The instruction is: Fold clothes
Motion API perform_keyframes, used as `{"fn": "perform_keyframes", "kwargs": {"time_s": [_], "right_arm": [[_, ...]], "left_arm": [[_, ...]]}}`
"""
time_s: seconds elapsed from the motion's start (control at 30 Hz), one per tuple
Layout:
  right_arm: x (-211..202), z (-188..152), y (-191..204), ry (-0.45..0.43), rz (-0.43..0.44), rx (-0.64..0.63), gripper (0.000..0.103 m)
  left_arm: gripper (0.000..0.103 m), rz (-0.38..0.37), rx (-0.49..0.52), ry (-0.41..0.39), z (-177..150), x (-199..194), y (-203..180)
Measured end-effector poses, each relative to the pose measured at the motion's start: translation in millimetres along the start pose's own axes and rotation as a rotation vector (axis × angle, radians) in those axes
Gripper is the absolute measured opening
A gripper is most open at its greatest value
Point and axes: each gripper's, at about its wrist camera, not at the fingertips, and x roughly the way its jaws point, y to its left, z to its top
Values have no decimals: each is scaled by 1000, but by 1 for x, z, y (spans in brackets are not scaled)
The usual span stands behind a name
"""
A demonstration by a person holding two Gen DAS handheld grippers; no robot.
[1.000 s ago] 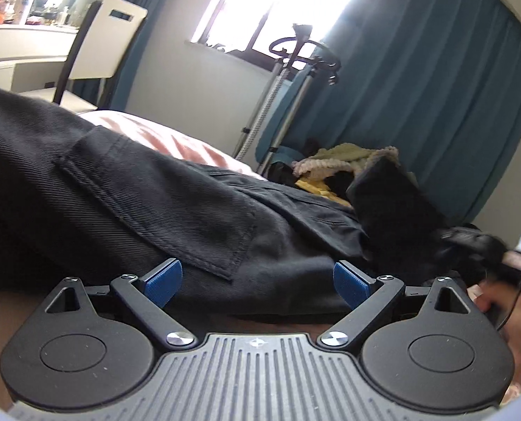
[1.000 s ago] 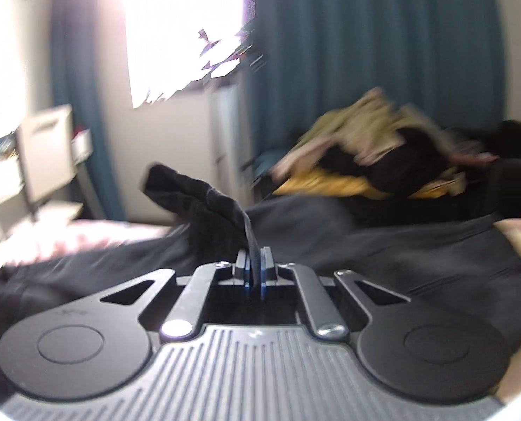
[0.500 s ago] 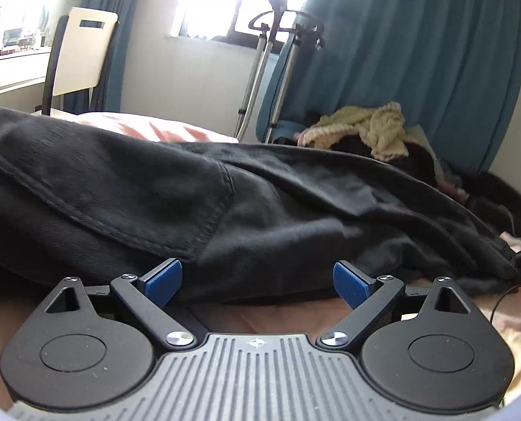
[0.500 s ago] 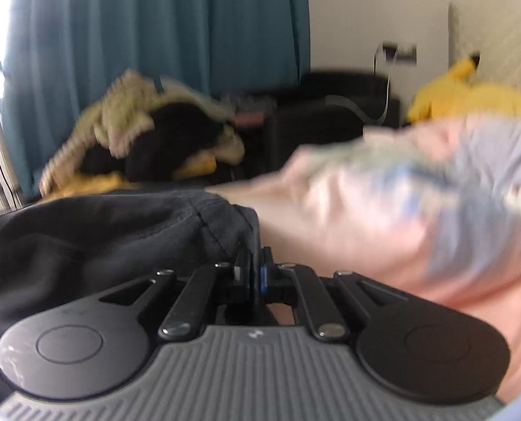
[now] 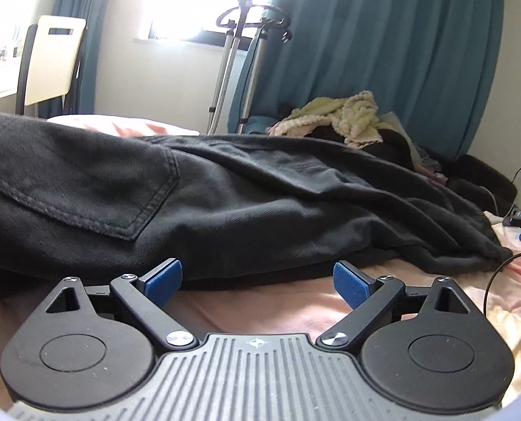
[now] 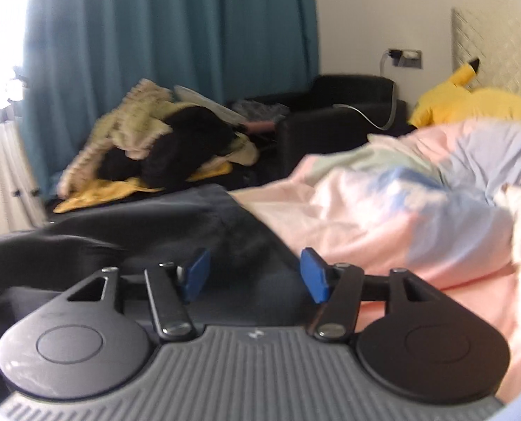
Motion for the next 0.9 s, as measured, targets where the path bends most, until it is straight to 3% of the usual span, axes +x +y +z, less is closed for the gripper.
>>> {"fn": "perform_keyframes", "kwargs": {"time_s": [0.23, 0.37, 0.47, 0.6, 0.67, 0.73, 0.9], "right_arm": [[-151, -7, 51, -77, 236, -117, 66], [-227, -29, 73, -72, 351, -137, 66], [-269, -49, 83, -58, 422, -114, 66], [-306, -72, 97, -44, 464, -100, 66], [-320, -84, 100, -64, 469, -105, 67], [-329, -99, 99, -71, 481, -101, 76], [-328, -120, 94, -37, 507, -59, 81]], "left_arm": [[95, -109, 35, -77, 0, -35, -11], [95, -157, 72, -116, 0, -59, -15], [95, -167, 73, -95, -3, -76, -16], [95, -209, 67, -117, -5, -97, -17], [95, -253, 16, -105, -1, -101, -13], [95, -304, -49, -75, 3, -102, -7], [95, -311, -122, -75, 9, -119, 8]]}}
